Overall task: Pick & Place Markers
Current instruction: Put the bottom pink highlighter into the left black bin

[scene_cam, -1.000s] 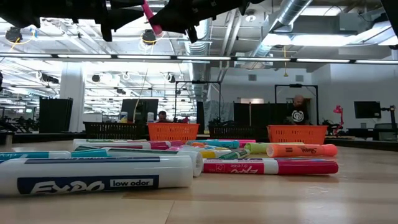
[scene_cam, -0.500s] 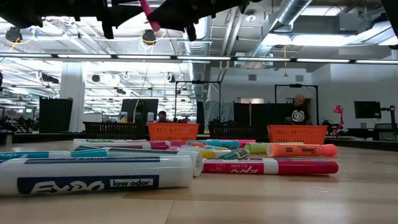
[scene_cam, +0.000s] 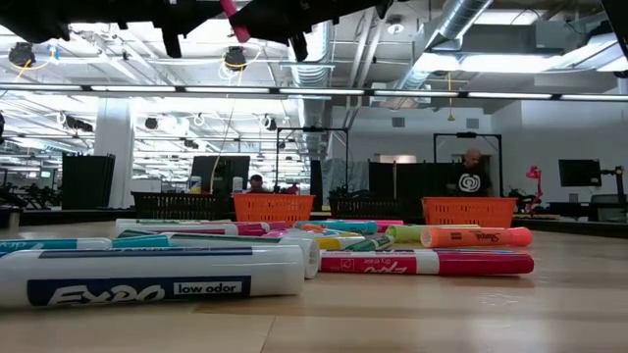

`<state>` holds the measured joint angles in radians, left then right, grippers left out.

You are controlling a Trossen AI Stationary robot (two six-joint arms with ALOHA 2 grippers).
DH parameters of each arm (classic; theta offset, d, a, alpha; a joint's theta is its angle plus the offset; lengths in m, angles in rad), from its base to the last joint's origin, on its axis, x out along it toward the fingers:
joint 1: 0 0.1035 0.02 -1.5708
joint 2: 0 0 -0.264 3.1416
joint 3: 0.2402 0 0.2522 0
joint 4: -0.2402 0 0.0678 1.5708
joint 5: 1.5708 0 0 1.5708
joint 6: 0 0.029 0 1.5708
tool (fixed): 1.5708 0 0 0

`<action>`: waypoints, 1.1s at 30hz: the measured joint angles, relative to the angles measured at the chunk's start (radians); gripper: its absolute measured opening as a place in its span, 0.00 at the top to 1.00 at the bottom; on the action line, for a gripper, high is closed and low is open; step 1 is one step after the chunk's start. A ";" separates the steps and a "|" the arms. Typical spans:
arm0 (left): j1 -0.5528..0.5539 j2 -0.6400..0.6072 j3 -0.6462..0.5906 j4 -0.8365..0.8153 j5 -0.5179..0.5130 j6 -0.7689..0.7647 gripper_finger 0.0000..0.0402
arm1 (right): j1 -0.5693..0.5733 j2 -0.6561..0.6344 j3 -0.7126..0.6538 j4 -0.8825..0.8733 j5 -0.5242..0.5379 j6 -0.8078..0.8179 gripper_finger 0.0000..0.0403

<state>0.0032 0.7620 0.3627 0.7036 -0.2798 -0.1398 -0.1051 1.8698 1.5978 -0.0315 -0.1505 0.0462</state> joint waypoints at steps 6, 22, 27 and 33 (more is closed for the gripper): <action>0.000 0.015 0.002 0.003 0.022 -0.001 0.82 | 0.000 0.000 0.000 0.002 0.000 0.017 0.84; 0.001 0.065 0.003 0.043 0.049 -0.036 0.83 | 0.000 0.000 0.000 -0.021 -0.001 0.020 0.84; 0.000 0.062 0.003 0.044 0.057 -0.034 0.74 | 0.000 0.000 0.000 -0.020 -0.001 0.027 0.84; 0.000 0.063 0.003 0.038 0.060 -0.034 0.66 | 0.000 0.000 0.000 -0.019 0.000 0.029 0.84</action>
<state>0.0029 0.8249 0.3653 0.7414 -0.2195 -0.1734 -0.1051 1.8698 1.5978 -0.0505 -0.1509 0.0757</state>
